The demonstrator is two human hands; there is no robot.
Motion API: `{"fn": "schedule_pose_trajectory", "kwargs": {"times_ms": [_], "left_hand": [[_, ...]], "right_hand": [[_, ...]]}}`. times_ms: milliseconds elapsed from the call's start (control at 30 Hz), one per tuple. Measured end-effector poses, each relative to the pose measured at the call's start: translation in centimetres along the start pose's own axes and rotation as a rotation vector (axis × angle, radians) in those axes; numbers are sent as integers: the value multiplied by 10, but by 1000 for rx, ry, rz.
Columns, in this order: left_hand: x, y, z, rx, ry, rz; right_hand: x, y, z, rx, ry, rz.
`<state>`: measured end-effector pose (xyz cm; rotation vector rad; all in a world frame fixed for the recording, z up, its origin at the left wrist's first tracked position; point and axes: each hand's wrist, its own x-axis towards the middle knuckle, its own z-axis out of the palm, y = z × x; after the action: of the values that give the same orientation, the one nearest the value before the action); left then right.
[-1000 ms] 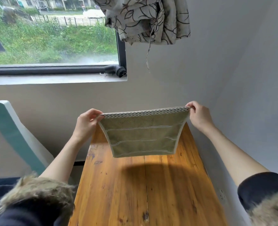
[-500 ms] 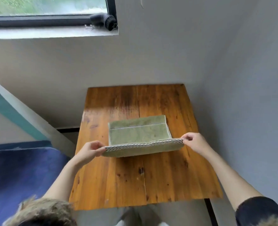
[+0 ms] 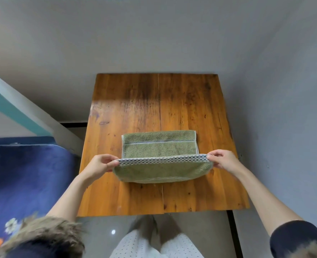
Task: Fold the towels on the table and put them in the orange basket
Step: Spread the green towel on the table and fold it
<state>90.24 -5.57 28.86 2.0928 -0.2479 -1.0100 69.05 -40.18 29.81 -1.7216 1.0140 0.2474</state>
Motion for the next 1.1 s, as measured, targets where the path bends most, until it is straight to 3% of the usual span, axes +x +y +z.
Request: {"fn": "schedule_pose_trajectory", "kwargs": {"times_ms": [200, 567, 1100], "left_hand": [[36, 18, 1, -71, 142, 59], [109, 15, 0, 9, 203, 28], [174, -13, 24, 151, 335, -72]], "right_hand": [[40, -17, 6, 151, 98, 19], [118, -30, 20, -12, 160, 31], [182, -15, 52, -52, 264, 32]]}}
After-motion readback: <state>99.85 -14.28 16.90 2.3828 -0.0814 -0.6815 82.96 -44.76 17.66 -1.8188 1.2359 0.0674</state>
